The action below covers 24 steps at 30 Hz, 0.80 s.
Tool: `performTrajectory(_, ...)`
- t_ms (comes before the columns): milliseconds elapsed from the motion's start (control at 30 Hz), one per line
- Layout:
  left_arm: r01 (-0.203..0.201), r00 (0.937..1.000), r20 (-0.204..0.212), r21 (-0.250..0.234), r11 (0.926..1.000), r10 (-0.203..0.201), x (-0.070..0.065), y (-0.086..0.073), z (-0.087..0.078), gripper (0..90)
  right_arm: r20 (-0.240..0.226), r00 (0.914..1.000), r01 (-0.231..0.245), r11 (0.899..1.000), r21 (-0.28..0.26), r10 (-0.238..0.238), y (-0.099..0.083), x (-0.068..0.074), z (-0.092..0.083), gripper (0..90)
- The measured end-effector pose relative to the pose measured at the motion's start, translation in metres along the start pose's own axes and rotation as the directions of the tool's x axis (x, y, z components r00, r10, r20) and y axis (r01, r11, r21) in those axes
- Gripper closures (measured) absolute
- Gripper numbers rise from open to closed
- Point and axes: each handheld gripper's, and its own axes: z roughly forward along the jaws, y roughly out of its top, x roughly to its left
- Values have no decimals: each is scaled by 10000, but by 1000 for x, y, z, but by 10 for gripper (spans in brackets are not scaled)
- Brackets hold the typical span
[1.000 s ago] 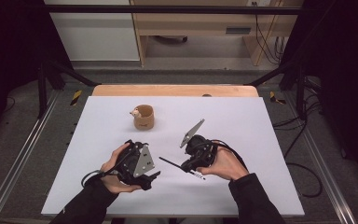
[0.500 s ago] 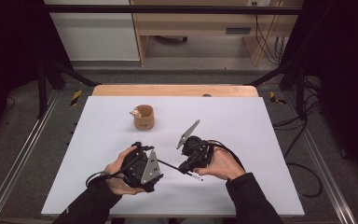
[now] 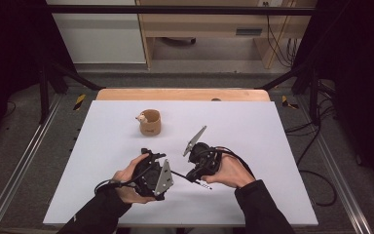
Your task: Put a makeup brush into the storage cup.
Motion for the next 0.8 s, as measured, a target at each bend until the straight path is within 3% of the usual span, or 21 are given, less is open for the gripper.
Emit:
performTrajectory(300, -751, 9968, -267, 268, 9968, 758, -2, 5, 2, 191, 9, 9998, -183, 9998, -15, 183, 2, -1, 2, 859)
performTrajectory(800, -1338, 9905, -311, 168, 9909, 1343, -6, 7, 13, 257, 83, 9996, -264, 9995, 197, 263, 7, -3, 5, 859)
